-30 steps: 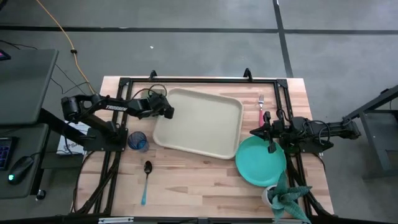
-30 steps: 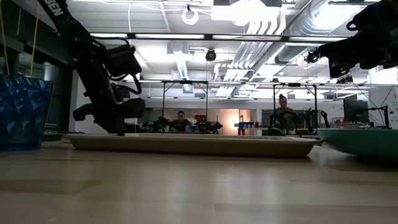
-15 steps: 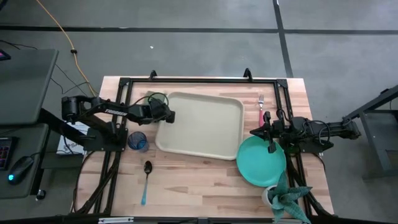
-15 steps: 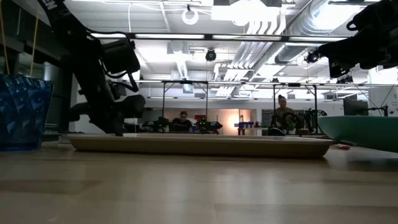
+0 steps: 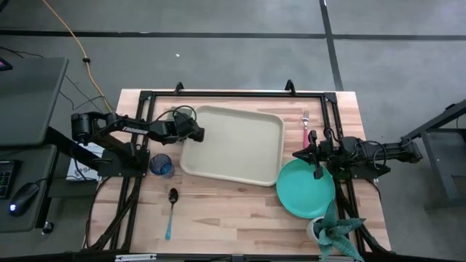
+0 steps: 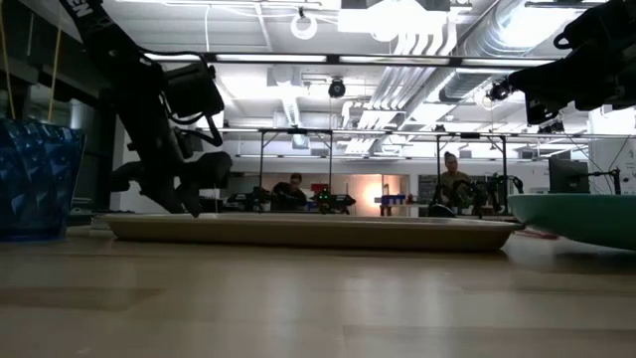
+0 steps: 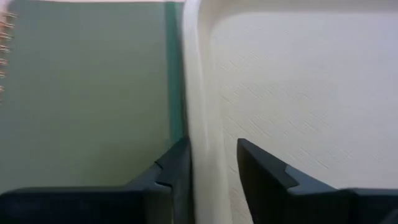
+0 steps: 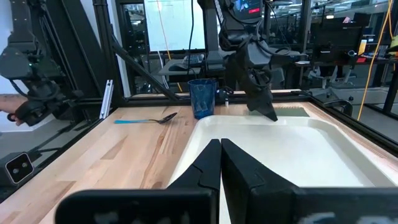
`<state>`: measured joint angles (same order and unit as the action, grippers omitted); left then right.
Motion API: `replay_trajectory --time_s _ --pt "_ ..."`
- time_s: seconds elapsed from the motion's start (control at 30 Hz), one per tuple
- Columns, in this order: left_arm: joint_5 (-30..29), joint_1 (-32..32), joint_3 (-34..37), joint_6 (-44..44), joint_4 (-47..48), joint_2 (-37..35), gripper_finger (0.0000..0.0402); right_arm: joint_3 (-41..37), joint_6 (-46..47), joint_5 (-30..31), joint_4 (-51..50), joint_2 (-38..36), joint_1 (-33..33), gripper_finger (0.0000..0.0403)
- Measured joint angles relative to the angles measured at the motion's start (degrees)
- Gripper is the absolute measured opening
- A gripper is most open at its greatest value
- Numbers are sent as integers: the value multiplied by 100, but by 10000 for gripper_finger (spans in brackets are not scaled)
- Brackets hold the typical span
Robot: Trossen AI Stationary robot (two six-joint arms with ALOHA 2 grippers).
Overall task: Pick and place plate/cup/fork/spoon on tray
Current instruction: Prepare the gray tray, then put the green plate on the center of the gray tray
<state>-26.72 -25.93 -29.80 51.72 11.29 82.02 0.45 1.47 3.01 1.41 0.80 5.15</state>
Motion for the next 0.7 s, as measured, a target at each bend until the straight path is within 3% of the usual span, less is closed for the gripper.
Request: replay_trajectory --time_s 0.37,0.7 --pt "237 386 -4 83 -140 -40 144 1 0 0 1 -2 0 0" --pt "-493 -179 -15 -595 -136 -452 145 2 0 0 2 0 0 0"
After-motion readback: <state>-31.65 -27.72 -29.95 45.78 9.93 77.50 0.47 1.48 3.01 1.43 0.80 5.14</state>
